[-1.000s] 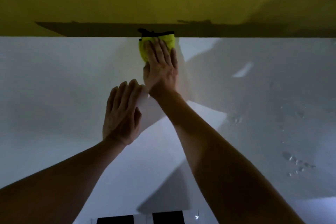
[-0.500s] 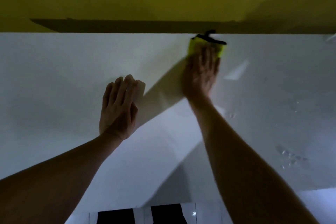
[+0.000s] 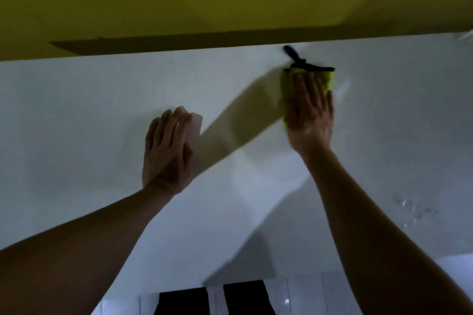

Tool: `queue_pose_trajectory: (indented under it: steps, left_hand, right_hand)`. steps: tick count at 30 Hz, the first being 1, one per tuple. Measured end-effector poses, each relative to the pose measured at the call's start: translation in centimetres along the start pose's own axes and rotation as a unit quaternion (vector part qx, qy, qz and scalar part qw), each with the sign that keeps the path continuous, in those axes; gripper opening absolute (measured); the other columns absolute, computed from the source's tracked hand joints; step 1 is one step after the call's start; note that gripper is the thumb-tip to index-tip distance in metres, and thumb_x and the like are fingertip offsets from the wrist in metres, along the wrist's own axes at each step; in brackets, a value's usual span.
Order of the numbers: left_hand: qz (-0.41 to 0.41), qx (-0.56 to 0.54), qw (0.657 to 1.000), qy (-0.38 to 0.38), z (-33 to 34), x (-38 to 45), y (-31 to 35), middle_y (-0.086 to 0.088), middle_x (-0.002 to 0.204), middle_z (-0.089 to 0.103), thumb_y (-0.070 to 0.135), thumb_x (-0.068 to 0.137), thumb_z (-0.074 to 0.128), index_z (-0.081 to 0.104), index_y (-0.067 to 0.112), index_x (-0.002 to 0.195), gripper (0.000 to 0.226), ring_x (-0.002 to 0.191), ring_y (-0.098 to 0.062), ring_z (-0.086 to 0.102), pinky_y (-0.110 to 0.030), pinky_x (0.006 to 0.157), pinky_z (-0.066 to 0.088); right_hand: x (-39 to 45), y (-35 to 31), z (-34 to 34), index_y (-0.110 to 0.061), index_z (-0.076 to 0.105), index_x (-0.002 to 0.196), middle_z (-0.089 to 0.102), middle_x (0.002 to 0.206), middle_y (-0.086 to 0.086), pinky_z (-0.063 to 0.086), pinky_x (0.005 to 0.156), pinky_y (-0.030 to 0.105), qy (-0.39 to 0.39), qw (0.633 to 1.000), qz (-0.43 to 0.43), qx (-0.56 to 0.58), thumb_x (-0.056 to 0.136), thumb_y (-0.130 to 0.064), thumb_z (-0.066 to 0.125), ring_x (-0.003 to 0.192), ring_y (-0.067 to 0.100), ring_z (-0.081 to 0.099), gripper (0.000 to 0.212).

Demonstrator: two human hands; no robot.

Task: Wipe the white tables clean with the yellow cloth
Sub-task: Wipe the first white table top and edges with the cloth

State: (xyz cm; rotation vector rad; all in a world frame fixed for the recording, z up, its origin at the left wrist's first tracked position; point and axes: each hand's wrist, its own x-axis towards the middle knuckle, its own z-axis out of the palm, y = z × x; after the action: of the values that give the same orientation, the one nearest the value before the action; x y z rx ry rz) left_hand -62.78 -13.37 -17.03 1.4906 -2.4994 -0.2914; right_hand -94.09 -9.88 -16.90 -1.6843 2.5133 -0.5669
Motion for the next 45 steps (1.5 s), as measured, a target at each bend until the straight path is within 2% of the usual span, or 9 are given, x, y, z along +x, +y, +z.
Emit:
queue_pose_trajectory:
  steps: [5,12,16,21,25,30,34,38,45]
  left_hand:
    - [0.003,-0.002,1.000,0.008,0.1,-0.1,-0.1,-0.013,0.167,0.031,0.018,0.095,0.041,0.038,0.011,0.158,0.064,0.156,-0.035,0.025,-0.053,0.127,0.018]
    - [0.025,0.022,0.999,0.020,1.0,-0.2,-0.9,-0.018,0.165,0.034,0.029,0.102,0.039,0.038,0.006,0.158,0.060,0.154,-0.039,0.029,-0.052,0.127,0.020]
    - [0.030,0.004,0.999,0.031,1.1,-0.2,-1.0,-0.016,0.166,0.033,0.026,0.099,0.037,0.037,0.011,0.158,0.061,0.154,-0.038,0.027,-0.049,0.129,0.016]
    - [0.011,-0.002,1.000,0.026,0.8,-0.2,-0.5,-0.014,0.167,0.031,0.022,0.093,0.035,0.036,0.014,0.158,0.065,0.155,-0.037,0.025,-0.050,0.128,0.015]
    - [0.010,-0.006,1.000,0.025,0.8,-0.3,-0.5,-0.015,0.167,0.031,0.022,0.093,0.036,0.036,0.012,0.157,0.065,0.155,-0.038,0.025,-0.050,0.129,0.013]
    - [0.026,-0.016,0.999,0.028,0.8,-0.3,-0.9,-0.016,0.166,0.031,0.020,0.099,0.048,0.037,0.011,0.157,0.060,0.155,-0.039,0.025,-0.050,0.129,0.012]
    - [0.027,-0.013,0.999,0.027,0.8,-0.4,-0.9,-0.016,0.166,0.031,0.023,0.097,0.044,0.037,0.011,0.156,0.061,0.155,-0.039,0.025,-0.049,0.128,0.014]
    - [0.023,-0.008,0.999,0.024,0.7,-0.2,-0.8,-0.014,0.167,0.031,0.021,0.094,0.040,0.036,0.014,0.157,0.064,0.155,-0.037,0.025,-0.049,0.128,0.014]
    - [0.014,-0.008,1.000,0.025,0.8,-0.4,-0.7,-0.012,0.168,0.030,0.025,0.095,0.034,0.035,0.016,0.158,0.064,0.156,-0.035,0.024,-0.048,0.129,0.013]
  right_hand:
    - [-0.4,-4.0,0.8,-0.017,0.032,0.156,0.029,0.162,0.011,0.014,0.123,0.048,0.019,0.996,0.091,-0.017,0.103,-0.033,0.031,0.152,0.028,0.020,0.056]
    - [-7.1,-15.2,3.6,-0.015,0.049,0.147,0.043,0.155,0.009,0.020,0.122,0.052,-0.019,0.993,-0.096,0.067,0.102,-0.032,0.043,0.149,0.027,0.031,0.048]
    - [-6.6,-10.4,2.3,-0.022,0.042,0.151,0.036,0.160,0.003,0.016,0.122,0.049,-0.046,0.990,-0.133,0.012,0.104,-0.033,0.044,0.152,0.022,0.024,0.049]
    - [-6.5,-3.2,-0.7,-0.020,0.036,0.154,0.032,0.161,0.006,0.016,0.123,0.044,-0.003,0.998,0.057,-0.012,0.101,-0.026,0.046,0.152,0.021,0.023,0.054]
    - [-7.0,-5.5,0.0,-0.018,0.033,0.155,0.028,0.163,0.007,0.013,0.124,0.043,0.025,0.987,0.152,-0.042,0.102,-0.031,0.035,0.152,0.023,0.021,0.055]
    - [-10.7,-12.9,1.9,-0.023,0.036,0.155,0.033,0.161,0.003,0.008,0.125,0.049,-0.075,0.994,-0.083,-0.018,0.099,-0.034,0.033,0.152,0.024,0.021,0.056]
    - [-10.9,-11.3,1.4,-0.027,0.029,0.157,0.026,0.164,0.000,0.009,0.126,0.048,-0.102,0.986,-0.134,-0.015,0.101,-0.037,0.038,0.154,0.020,0.015,0.057]
    - [-10.1,-4.8,-0.9,-0.016,0.043,0.150,0.038,0.158,0.008,0.020,0.122,0.048,-0.027,0.999,-0.031,-0.001,0.097,-0.024,0.051,0.149,0.026,0.030,0.054]
    - [-9.5,1.4,-3.4,-0.019,0.032,0.156,0.026,0.164,0.007,0.012,0.124,0.043,-0.026,0.997,0.068,-0.017,0.106,-0.030,0.042,0.153,0.024,0.017,0.052]
